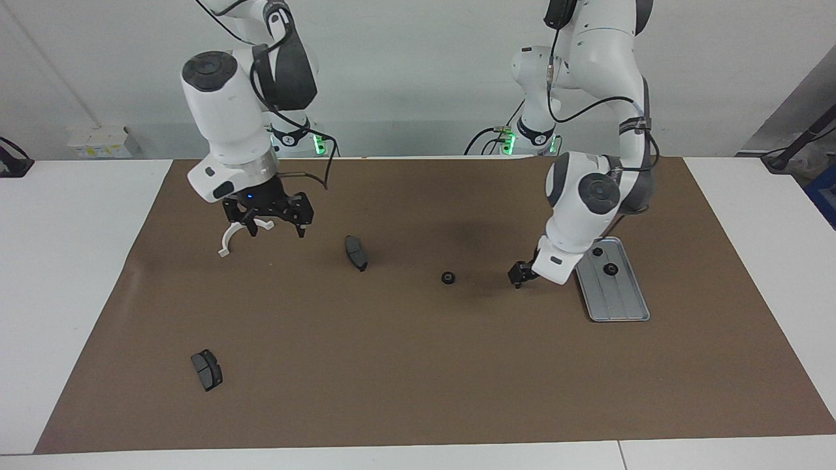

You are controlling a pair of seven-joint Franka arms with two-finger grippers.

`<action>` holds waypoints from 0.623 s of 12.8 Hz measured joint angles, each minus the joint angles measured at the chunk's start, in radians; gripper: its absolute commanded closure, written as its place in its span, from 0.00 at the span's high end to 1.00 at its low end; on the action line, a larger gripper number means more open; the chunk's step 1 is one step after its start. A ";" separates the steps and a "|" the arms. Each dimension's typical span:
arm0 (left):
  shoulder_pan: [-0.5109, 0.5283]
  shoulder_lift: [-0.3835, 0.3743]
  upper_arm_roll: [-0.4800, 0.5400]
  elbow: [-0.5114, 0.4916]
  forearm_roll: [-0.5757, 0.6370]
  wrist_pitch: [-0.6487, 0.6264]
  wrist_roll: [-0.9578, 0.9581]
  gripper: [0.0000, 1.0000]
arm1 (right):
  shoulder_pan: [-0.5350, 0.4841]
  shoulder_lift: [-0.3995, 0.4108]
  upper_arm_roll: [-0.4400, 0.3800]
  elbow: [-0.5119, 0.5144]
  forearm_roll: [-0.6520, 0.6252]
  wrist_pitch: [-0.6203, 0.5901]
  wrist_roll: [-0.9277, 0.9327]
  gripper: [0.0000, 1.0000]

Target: Place bearing gear from tray to pile

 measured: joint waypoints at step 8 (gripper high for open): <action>0.139 -0.037 -0.001 -0.149 0.000 0.160 0.184 0.84 | 0.198 0.200 -0.001 0.153 -0.035 0.030 0.248 1.00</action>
